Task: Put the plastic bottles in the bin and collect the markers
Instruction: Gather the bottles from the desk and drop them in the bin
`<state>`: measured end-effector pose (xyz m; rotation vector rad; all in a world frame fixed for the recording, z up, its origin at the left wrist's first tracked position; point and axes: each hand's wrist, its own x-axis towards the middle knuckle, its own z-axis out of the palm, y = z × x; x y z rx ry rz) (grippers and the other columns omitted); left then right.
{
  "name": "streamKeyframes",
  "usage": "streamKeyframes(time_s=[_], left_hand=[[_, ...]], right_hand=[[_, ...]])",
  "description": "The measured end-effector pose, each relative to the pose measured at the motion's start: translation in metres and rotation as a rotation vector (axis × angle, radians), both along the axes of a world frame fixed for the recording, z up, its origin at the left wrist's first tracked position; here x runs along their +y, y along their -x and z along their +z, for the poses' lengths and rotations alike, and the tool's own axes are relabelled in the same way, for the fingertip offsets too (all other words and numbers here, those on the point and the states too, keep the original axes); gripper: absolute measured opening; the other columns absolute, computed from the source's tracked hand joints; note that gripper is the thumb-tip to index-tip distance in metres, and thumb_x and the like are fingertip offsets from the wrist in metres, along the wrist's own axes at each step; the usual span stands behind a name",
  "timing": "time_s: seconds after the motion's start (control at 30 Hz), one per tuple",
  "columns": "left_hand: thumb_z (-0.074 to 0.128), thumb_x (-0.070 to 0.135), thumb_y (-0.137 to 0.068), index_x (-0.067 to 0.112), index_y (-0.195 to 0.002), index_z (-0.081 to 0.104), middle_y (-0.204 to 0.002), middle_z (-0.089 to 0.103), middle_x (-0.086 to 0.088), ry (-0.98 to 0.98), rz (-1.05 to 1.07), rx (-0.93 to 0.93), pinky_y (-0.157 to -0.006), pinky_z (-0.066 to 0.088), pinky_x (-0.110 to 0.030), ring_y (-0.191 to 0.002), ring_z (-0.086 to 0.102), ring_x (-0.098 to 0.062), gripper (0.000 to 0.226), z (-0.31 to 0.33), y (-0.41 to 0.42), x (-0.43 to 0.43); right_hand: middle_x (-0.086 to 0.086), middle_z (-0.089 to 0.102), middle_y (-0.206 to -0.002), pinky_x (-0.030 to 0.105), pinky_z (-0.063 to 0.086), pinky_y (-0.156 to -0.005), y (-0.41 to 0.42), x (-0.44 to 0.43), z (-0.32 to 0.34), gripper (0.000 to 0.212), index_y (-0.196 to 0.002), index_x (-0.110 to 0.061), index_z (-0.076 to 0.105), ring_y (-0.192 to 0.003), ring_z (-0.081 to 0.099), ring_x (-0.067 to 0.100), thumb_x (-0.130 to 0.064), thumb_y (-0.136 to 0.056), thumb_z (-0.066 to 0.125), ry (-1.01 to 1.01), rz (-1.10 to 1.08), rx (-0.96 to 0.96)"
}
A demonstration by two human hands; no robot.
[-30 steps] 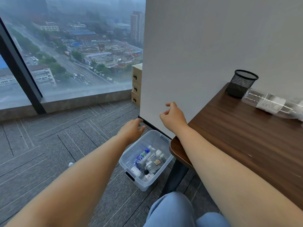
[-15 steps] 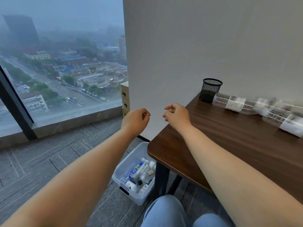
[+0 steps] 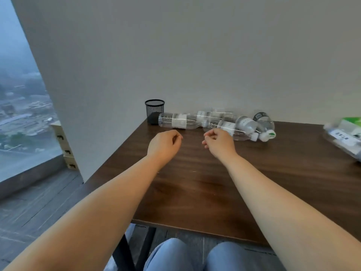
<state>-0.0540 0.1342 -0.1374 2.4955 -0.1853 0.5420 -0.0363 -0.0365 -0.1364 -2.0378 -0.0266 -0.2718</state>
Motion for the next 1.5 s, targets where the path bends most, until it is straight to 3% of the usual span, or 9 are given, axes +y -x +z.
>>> streamKeyframes(time_s=[0.2,0.37,0.57,0.73,1.0,1.13,1.27,1.37,1.5], left_hand=[[0.043,0.025,-0.095,0.017,-0.102,0.065,-0.077,0.057,0.007,0.017,-0.186,0.006,-0.067,0.045,-0.028,-0.074,0.055,-0.015,0.024,-0.002,-0.029,-0.102],[0.043,0.018,-0.094,0.015,-0.121,0.057,-0.122,0.053,-0.003,-0.021,-0.285,-0.029,-0.082,0.045,-0.032,-0.106,0.052,-0.02,0.03,-0.01,-0.054,-0.163],[0.05,0.004,-0.084,0.012,-0.143,0.03,-0.152,0.024,-0.009,-0.232,-0.297,-0.009,-0.114,0.026,-0.042,-0.142,0.018,-0.029,0.063,-0.014,-0.1,-0.187],[0.056,-0.002,-0.079,0.017,-0.149,0.002,-0.159,-0.001,-0.005,-0.506,-0.261,0.108,-0.116,0.007,-0.053,-0.146,-0.009,-0.027,0.091,-0.01,-0.141,-0.186],[0.068,0.018,-0.071,0.012,-0.134,0.035,-0.134,0.033,-0.014,-0.853,-0.168,-0.021,-0.11,0.024,-0.047,-0.125,0.034,-0.033,0.071,-0.014,-0.158,-0.179],[0.071,0.018,-0.065,0.004,-0.124,0.045,-0.124,0.049,-0.016,-0.378,-0.257,-0.176,-0.101,0.033,-0.04,-0.115,0.047,-0.036,0.066,-0.01,-0.164,-0.164],[0.079,0.027,-0.067,0.008,-0.128,0.039,-0.123,0.053,-0.003,0.21,-0.241,-0.14,-0.09,0.042,-0.031,-0.112,0.051,-0.02,0.075,0.003,-0.145,-0.159],[0.079,0.032,-0.069,0.013,-0.131,0.034,-0.117,0.049,0.008,0.315,-0.221,-0.113,-0.084,0.037,-0.023,-0.104,0.047,-0.006,0.078,0.004,-0.134,-0.155],[0.078,0.037,-0.07,0.011,-0.135,0.03,-0.131,0.052,-0.004,0.353,-0.184,-0.093,-0.089,0.038,-0.024,-0.118,0.05,-0.018,0.084,0.004,-0.133,-0.143]], right_hand=[[-0.008,0.065,-0.068,0.038,0.055,-0.083,0.004,-0.105,-0.009,0.022,-0.073,-0.027,0.055,-0.075,0.066,0.017,-0.012,-0.088,0.051,-0.005,-0.199,0.032],[-0.002,0.07,-0.078,0.038,0.055,-0.084,0.004,-0.165,-0.018,0.02,-0.074,-0.03,0.055,-0.083,0.068,0.02,-0.015,-0.086,0.051,0.059,-0.311,0.049],[0.001,0.07,-0.087,0.04,0.056,-0.082,-0.019,-0.192,-0.024,0.021,-0.073,-0.034,0.054,-0.086,0.066,0.018,-0.018,-0.087,0.051,0.123,-0.34,0.068],[0.001,0.069,-0.091,0.034,0.055,-0.083,-0.045,-0.198,-0.028,0.012,-0.088,-0.028,0.058,-0.087,0.065,0.016,-0.018,-0.089,0.052,0.118,-0.332,0.071],[-0.003,0.06,-0.089,0.035,0.054,-0.08,-0.072,-0.187,-0.022,0.017,-0.104,-0.018,0.061,-0.087,0.06,0.017,-0.015,-0.09,0.051,0.139,-0.396,-0.076],[0.002,0.059,-0.108,0.028,0.048,-0.078,-0.086,-0.179,-0.026,0.027,-0.114,-0.018,0.054,-0.092,0.055,0.016,-0.016,-0.088,0.056,0.186,-0.404,-0.117],[0.006,0.049,-0.135,0.039,0.04,-0.097,-0.104,-0.172,-0.028,0.049,-0.133,-0.018,0.043,-0.124,0.04,0.028,-0.022,-0.086,0.057,0.549,-0.424,-0.098],[0.01,0.03,-0.152,0.05,0.021,-0.112,-0.119,-0.164,-0.027,0.068,-0.146,-0.021,0.024,-0.141,0.021,0.032,-0.034,-0.087,0.054,0.812,-0.4,-0.023],[0.016,0.021,-0.155,0.056,0.004,-0.115,-0.135,-0.155,-0.027,0.085,-0.15,-0.021,0.005,-0.146,0.008,0.034,-0.052,-0.087,0.051,0.99,-0.342,0.118]])
